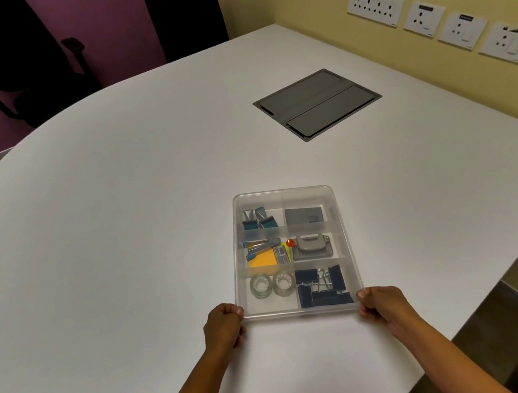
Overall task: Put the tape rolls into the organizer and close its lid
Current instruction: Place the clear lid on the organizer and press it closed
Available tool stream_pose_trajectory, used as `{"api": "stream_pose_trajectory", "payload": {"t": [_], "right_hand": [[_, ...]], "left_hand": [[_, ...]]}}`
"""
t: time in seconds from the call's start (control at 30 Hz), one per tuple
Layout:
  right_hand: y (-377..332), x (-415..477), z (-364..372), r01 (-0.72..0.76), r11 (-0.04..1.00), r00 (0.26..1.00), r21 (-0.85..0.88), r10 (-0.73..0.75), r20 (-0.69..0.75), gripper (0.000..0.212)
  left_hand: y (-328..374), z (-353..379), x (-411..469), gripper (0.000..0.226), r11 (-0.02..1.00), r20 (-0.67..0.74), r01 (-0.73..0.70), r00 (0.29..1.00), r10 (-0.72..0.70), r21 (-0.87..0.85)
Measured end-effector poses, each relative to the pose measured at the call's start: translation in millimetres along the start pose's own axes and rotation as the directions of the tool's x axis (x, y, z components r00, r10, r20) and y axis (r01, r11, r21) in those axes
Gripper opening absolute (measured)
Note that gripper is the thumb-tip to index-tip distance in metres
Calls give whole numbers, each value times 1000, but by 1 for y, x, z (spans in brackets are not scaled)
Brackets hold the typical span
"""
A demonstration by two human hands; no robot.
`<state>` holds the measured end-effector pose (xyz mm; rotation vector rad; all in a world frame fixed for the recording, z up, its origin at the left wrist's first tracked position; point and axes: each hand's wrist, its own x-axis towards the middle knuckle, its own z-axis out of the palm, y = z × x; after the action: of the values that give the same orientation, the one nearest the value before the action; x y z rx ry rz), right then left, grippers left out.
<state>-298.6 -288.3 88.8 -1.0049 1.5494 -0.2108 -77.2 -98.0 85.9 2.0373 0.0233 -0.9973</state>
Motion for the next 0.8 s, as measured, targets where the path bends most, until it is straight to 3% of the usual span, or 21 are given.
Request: {"api": "stream_pose_trajectory", "payload": {"t": [0.1, 0.2, 0.3, 0.47, 0.8], "right_hand": [[-2, 5, 3, 88, 987, 993, -135, -97, -60, 10], [-13, 11, 5, 120, 982, 990, -142, -130, -58, 9], [-28, 23, 9, 131, 981, 989, -143, -139, -49, 24], [-63, 47, 17, 141, 980, 989, -142, -147, -34, 38], [-148, 111, 36, 94, 991, 995, -97, -96, -15, 38]], "left_hand": [[-1, 4, -5, 7, 985, -66, -111, 990, 121, 135], [5, 7, 0, 10, 960, -76, -177, 977, 198, 217], [18, 7, 11, 16, 957, -60, -194, 976, 211, 215], [55, 10, 43, 3, 939, -44, -227, 968, 247, 259], [146, 29, 128, 26, 903, -25, -272, 955, 297, 333]]}}
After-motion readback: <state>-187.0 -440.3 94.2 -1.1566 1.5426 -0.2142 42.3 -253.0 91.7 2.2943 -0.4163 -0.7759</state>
